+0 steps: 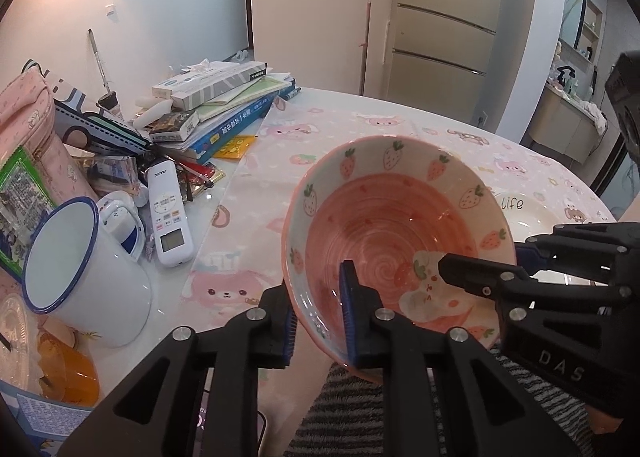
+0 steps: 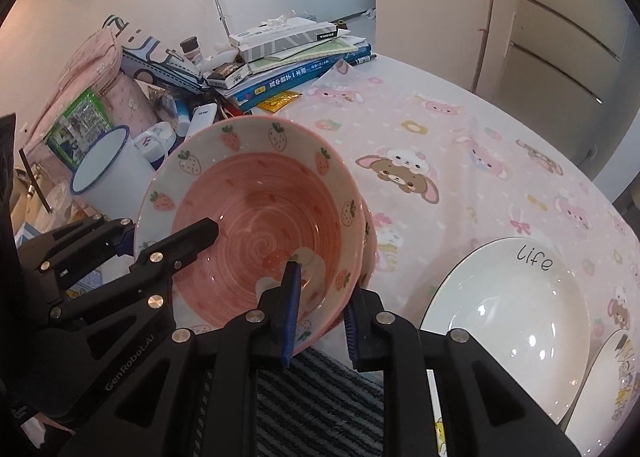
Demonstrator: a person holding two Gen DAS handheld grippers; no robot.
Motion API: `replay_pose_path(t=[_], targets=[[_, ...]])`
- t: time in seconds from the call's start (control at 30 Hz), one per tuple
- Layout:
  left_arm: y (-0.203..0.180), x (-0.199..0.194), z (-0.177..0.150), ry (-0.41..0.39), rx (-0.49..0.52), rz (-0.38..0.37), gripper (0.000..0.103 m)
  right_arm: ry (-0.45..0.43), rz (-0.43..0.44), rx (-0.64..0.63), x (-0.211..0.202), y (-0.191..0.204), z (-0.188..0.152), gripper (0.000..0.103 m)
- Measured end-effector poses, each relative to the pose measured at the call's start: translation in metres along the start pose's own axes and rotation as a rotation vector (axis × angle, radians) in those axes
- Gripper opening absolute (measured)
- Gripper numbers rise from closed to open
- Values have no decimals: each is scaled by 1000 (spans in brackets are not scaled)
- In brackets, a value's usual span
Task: Organize plates and bowls
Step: 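Lower the second pink bowl into the first pink bowl with both grippers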
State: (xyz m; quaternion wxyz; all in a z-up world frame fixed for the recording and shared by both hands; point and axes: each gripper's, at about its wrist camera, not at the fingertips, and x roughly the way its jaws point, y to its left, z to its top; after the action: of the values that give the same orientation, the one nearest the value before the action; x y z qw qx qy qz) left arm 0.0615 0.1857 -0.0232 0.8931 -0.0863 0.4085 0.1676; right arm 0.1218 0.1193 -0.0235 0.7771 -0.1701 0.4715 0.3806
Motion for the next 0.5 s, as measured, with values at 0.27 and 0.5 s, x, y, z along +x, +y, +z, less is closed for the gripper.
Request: replay_pose_path(t=[0.27, 0.5], targets=[[13, 4, 4, -5, -76, -32, 20, -30, 57, 93, -3, -18, 4, 21], [15, 2, 4, -6, -60, -28, 8, -50, 30, 110, -4, -18, 4, 18]])
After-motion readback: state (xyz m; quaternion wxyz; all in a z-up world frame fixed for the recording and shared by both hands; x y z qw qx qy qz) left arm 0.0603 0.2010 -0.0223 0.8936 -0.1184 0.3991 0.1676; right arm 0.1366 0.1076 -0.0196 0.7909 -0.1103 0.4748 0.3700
